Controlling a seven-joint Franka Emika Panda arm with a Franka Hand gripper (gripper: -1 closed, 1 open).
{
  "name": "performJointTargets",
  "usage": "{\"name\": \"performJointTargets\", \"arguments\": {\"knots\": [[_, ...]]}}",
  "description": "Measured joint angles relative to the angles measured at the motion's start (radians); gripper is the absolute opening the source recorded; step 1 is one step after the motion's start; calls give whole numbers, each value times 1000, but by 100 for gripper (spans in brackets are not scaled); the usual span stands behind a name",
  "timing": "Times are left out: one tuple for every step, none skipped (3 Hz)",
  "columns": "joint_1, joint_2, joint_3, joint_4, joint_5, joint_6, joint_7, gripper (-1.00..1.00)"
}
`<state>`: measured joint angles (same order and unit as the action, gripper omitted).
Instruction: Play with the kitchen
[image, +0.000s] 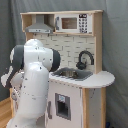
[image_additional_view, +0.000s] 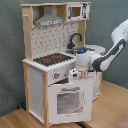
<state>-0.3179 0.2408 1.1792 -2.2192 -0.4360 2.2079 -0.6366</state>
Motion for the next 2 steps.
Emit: {"name": "performJointTargets", "arguments": {"knots": [[4,38,-1,-1,-73,-6,98,-100],[4,45,0,4,-133,-15,178,-100]]}}
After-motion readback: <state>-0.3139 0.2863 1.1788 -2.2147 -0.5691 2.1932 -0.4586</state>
